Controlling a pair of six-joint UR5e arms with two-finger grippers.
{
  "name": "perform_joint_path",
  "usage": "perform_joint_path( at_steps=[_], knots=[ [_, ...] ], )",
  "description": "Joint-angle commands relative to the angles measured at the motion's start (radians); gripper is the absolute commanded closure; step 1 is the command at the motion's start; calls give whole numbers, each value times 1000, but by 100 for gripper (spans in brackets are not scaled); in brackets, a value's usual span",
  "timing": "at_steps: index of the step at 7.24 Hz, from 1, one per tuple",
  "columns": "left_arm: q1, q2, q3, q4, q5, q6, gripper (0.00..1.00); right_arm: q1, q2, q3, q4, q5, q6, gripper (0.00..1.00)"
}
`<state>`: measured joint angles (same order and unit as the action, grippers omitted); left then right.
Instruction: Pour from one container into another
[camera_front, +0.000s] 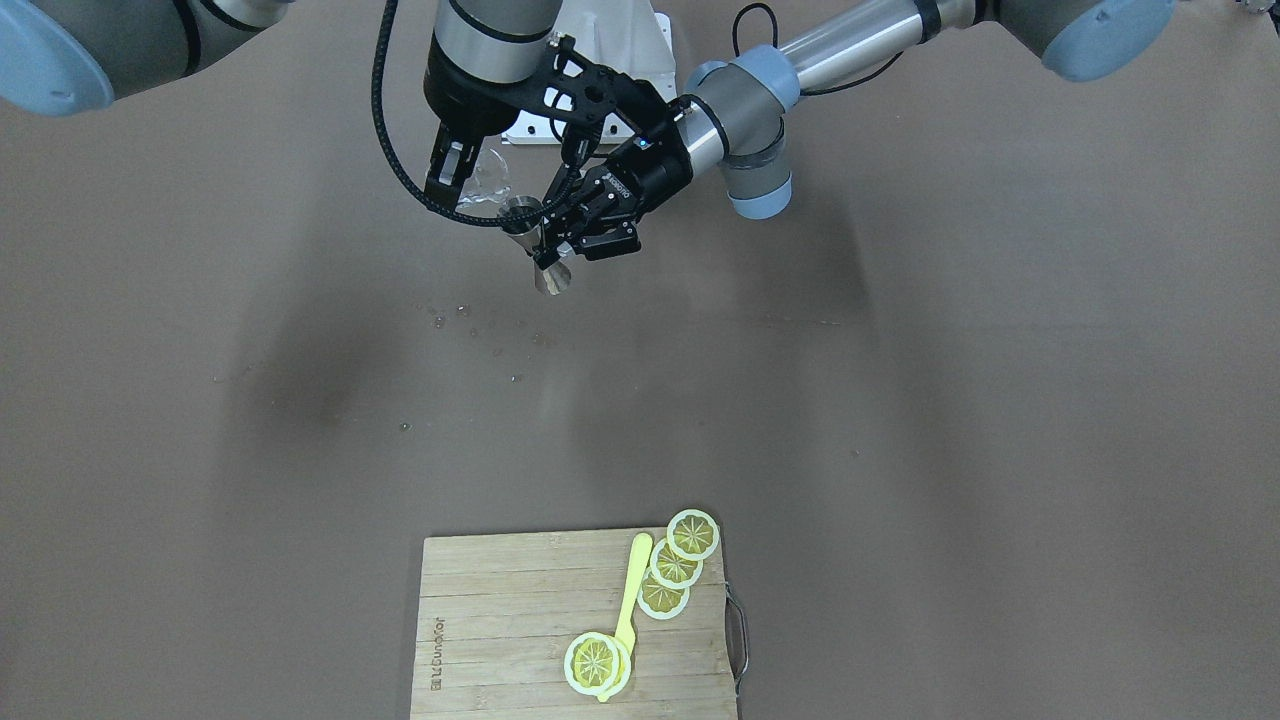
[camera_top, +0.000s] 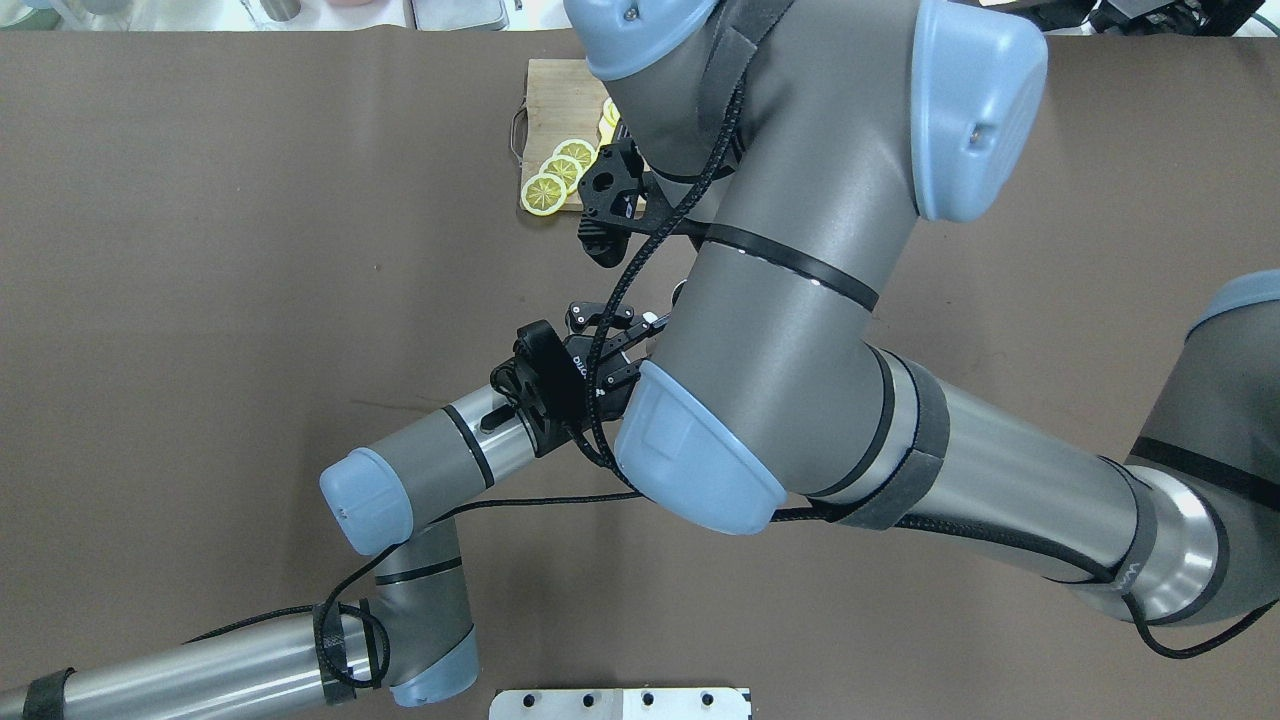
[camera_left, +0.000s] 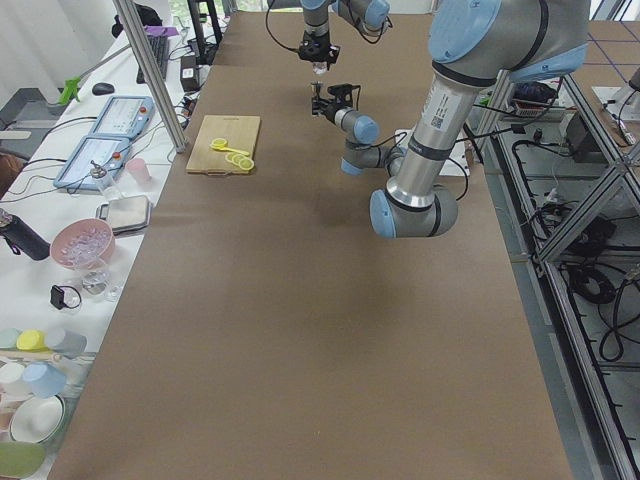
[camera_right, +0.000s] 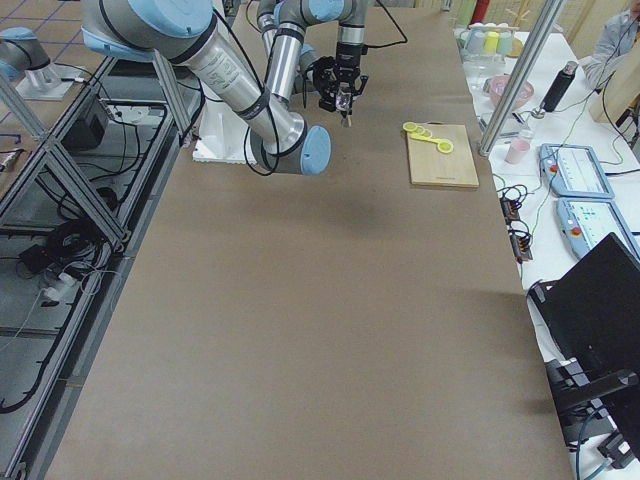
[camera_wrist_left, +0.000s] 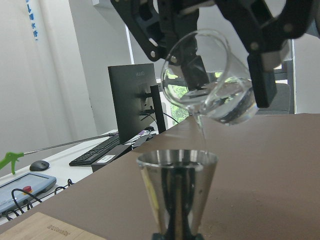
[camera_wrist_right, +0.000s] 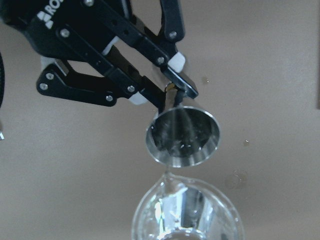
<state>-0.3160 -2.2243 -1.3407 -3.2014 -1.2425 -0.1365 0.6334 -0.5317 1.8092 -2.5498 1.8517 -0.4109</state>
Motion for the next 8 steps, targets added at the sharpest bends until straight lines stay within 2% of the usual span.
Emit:
perform_joint_path(
  at_steps=[1, 8],
  knots=[
    [0, 0, 0, 0, 0, 0, 100, 0, 15, -19, -1, 0, 0, 100],
    [0, 0, 2, 0, 2, 0, 100, 3, 33, -47, -9, -8, 1, 100]
  ],
)
